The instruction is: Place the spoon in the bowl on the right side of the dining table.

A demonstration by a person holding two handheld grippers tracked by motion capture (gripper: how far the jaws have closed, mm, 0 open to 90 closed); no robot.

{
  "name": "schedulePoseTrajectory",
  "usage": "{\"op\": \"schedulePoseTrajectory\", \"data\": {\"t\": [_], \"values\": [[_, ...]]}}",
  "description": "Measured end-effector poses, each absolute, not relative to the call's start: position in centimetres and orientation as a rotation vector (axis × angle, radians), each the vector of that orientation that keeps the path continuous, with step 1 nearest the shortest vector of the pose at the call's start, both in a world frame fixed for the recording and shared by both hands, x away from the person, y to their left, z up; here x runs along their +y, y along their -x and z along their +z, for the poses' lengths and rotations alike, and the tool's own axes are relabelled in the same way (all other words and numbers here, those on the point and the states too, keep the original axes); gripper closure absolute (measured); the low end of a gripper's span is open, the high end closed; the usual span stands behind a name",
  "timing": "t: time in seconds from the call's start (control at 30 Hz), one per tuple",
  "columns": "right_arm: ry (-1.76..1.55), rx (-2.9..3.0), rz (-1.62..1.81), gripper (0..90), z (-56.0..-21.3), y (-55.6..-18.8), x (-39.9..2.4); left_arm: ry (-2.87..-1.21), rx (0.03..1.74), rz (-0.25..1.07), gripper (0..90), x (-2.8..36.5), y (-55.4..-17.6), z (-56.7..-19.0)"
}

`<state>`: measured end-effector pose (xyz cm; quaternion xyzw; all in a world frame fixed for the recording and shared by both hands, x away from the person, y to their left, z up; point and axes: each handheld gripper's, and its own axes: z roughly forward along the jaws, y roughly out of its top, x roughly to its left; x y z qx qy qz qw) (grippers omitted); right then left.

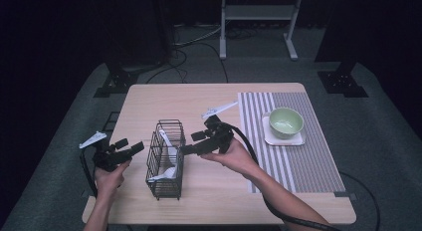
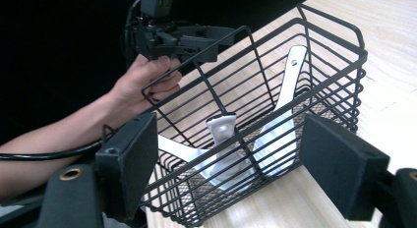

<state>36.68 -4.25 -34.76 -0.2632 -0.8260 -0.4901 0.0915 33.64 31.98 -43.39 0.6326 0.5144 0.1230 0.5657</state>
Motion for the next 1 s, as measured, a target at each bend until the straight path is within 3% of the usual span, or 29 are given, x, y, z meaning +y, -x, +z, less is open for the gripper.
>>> {"op": "schedulePoseTrajectory", "data": {"t": [1.0], "values": [[0.774, -2.525, -1.375, 33.2, -34.7, -36.8, -1.0, -1.498, 1.220, 0.292, 2.7, 31.6, -33.8, -43.5]]}}
